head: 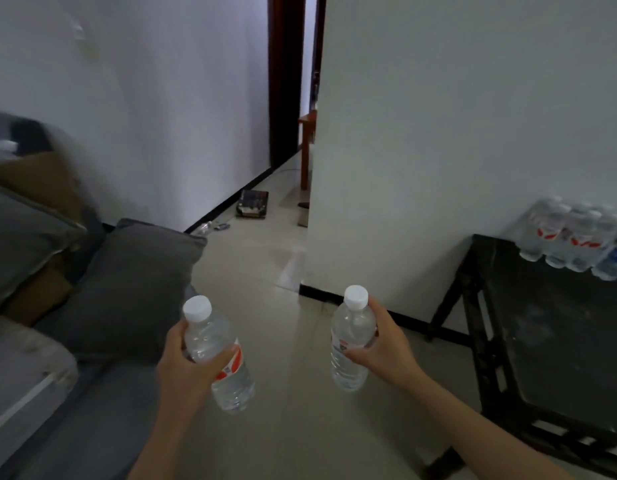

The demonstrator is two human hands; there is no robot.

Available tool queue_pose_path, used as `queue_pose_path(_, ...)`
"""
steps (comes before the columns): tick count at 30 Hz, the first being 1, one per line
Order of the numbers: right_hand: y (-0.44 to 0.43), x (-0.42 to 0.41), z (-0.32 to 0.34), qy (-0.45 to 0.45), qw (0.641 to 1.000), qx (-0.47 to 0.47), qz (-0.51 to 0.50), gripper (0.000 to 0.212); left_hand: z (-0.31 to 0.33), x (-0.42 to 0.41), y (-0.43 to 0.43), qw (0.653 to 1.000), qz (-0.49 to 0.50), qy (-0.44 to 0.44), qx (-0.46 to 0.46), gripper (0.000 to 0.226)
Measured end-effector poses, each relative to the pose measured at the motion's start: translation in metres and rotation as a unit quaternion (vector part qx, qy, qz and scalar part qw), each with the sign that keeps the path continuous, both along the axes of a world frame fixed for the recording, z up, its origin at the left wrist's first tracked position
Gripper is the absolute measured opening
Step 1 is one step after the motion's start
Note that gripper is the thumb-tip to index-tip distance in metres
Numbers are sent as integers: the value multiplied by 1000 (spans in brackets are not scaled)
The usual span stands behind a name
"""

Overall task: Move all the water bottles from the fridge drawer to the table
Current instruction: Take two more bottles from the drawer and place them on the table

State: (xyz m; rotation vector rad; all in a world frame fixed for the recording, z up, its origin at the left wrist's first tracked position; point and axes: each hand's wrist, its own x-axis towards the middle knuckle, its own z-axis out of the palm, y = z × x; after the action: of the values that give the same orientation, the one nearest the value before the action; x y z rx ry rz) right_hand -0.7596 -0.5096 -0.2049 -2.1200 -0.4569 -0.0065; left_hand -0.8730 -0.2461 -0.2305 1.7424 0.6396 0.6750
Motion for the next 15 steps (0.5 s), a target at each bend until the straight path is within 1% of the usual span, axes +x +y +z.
queue_pose_path(2,4,19,0,7,1000,0,-29,81,5,34,14,1000,-18,-1,6,74)
queue_pose_path(6,-6,44,-8,30,997,-17,-75,80,-7,88,19,998,-60,9,-4,67)
queue_pose_path(11,-37,68,-22,62,988,-42,-138,74,-30,150,-4,990,-129,45,-41,70)
queue_pose_path(13,-50,84,-27,59,984,-48,-160,71,-36,179,-19,987,-149,55,-40,70)
queue_pose_path(15,-64,102,-30,58,981,-44,-179,75,-38,211,-35,984,-166,54,-28,72)
